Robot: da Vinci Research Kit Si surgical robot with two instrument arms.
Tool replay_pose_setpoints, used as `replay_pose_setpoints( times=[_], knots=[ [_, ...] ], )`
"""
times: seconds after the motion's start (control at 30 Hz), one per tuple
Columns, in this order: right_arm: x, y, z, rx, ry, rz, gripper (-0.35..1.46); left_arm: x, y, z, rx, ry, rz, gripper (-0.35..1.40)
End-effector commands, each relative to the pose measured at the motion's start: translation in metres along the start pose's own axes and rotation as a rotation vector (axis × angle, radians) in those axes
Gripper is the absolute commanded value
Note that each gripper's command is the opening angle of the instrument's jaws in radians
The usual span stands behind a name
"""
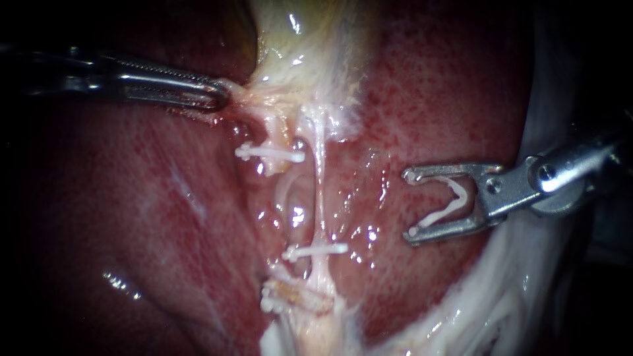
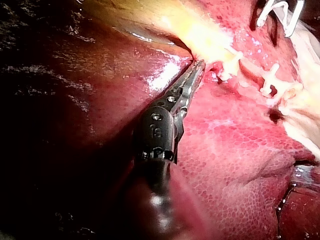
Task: Clipping second clip right tube
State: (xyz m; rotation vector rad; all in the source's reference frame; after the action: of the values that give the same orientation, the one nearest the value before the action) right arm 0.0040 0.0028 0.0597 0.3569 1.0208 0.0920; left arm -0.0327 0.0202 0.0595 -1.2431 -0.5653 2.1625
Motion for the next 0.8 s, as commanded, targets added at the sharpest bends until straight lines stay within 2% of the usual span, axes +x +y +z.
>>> replay_pose_setpoints(
  times=[0.03,0.13,0.27,0.4,0.53,0.7,0.73,0.8],
  knots=[
    [0.0,0.0,0.0,-0.001,0.0,-0.001,0.5,0.0003,0.0001,-0.0005,-0.002,0.0,-0.002,-0.35],
    [0.0,0.0,0.0,0.0,0.0,-0.001,0.5,0.0018,0.0004,-0.0024,-0.008,-0.004,-0.009,-0.35],
    [0.0001,-0.0001,0.0,0.001,-0.003,-0.001,0.5,0.0041,0.0009,-0.0056,0.007,0.028,-0.013,-0.35],
    [0.0005,-0.0002,-0.0001,0.002,0.007,0.0,0.5,0.0053,0.0013,-0.0073,0.016,0.047,-0.004,-0.35],
    [0.0016,-0.0002,0.0004,0.033,0.025,0.013,0.5,0.0055,0.0016,-0.0076,0.017,0.047,0.001,-0.35],
    [0.0037,-0.0003,0.0025,0.081,0.048,0.159,0.5,0.0055,0.0017,-0.0074,0.018,0.047,0.001,-0.35],
    [0.0043,-0.0002,0.0033,0.093,0.053,0.212,0.5,0.0055,0.0017,-0.0073,0.019,0.047,0.001,-0.35],
    [0.0049,-0.0001,0.0042,0.105,0.058,0.253,0.5,0.0054,0.0017,-0.0073,0.019,0.047,0.001,-0.35]
  ],
)
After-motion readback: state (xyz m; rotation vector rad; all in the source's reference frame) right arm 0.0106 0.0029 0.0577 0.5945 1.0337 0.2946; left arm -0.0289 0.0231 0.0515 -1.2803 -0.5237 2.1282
